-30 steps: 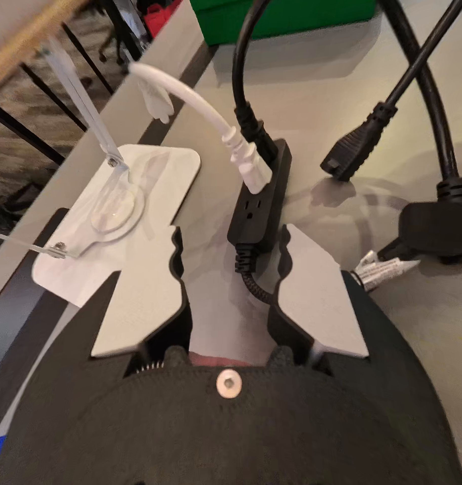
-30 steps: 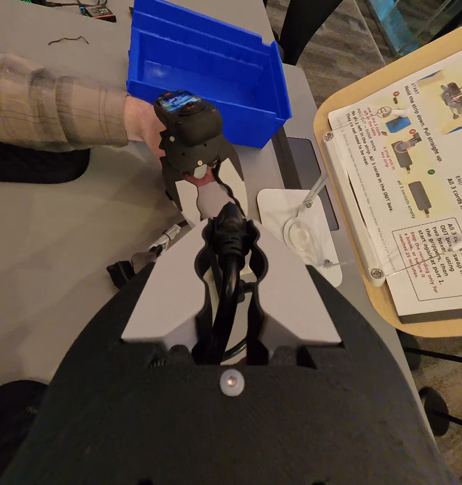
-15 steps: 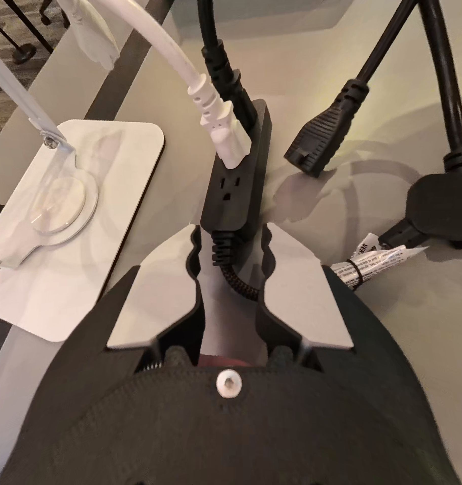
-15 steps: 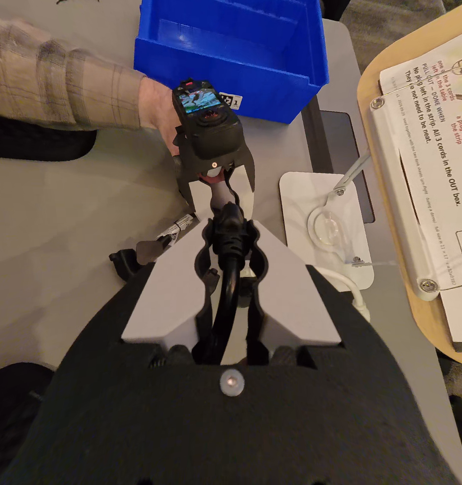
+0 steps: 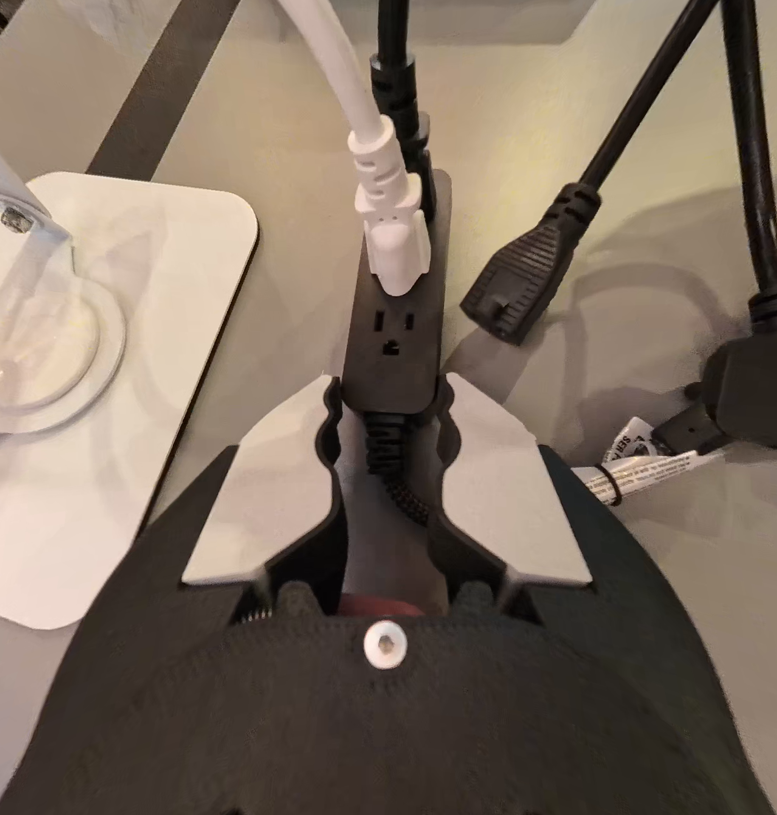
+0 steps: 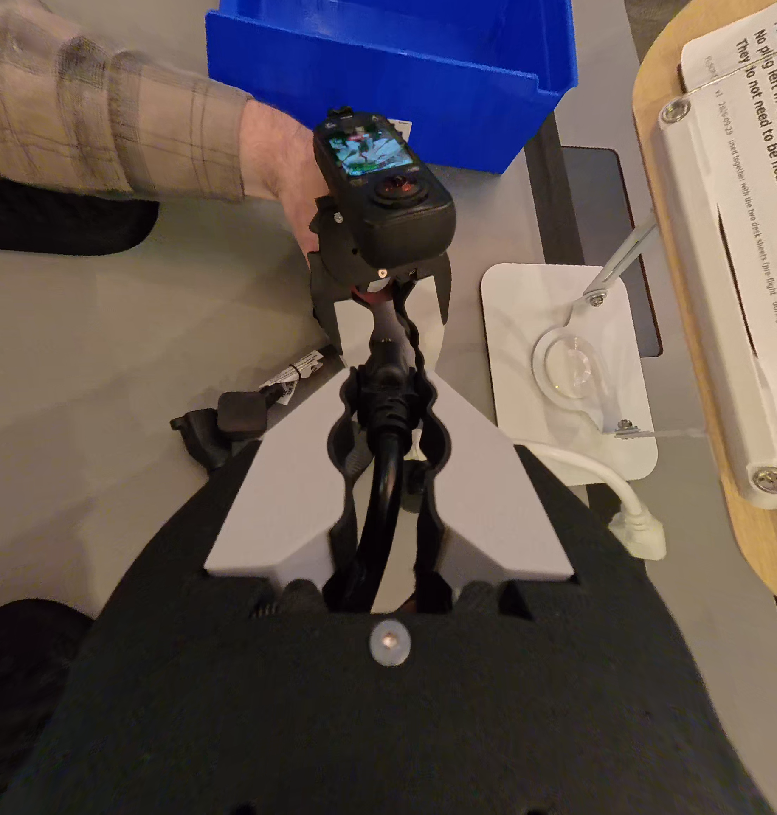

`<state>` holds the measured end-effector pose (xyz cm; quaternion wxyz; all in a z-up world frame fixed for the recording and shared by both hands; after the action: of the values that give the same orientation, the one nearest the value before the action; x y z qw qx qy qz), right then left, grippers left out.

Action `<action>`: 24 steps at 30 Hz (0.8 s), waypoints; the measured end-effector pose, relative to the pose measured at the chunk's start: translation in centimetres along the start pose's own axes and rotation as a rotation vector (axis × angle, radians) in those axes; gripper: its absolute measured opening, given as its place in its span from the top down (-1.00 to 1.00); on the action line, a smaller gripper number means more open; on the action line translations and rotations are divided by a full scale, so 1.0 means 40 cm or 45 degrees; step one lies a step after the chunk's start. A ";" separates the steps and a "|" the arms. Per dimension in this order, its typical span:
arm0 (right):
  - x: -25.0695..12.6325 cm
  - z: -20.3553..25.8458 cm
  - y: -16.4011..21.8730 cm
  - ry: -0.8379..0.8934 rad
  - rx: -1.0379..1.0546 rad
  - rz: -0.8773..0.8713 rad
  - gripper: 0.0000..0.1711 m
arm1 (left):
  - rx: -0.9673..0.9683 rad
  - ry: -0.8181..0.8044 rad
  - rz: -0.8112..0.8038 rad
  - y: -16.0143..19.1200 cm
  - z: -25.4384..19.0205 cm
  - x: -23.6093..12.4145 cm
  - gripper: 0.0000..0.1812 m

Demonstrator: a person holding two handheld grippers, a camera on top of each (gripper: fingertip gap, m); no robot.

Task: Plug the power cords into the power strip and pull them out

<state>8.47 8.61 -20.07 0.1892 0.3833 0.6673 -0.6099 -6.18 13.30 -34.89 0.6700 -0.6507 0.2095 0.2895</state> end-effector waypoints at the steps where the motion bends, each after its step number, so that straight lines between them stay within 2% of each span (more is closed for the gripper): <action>1: 0.005 -0.002 0.003 -0.005 0.000 0.014 0.73 | -0.006 0.005 -0.001 0.001 0.001 0.000 0.55; 8: 0.032 -0.012 -0.006 -0.032 -0.067 0.136 0.74 | 0.021 -0.011 0.022 -0.002 -0.003 0.001 0.55; 19: 0.127 -0.015 0.013 -0.149 -0.206 0.529 0.73 | 0.008 0.004 0.004 0.000 -0.001 0.001 0.56; 24: 0.145 -0.035 0.010 -0.147 -0.230 0.582 0.72 | 0.009 0.007 0.003 0.000 0.000 0.001 0.56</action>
<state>5.39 11.56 -24.23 0.3935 0.4703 0.6033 -0.5100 -6.17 13.31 -34.93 0.6713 -0.6489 0.2132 0.2879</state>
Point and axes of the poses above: each gripper's, where its closed fingertips meet, x out along the fingers, y out of its underside, z = x × y across the jaws, the point moved 10 cm from there along -x, back along the fingers, and after that the axes turned 2 degrees about y, right-handed, at the moved point
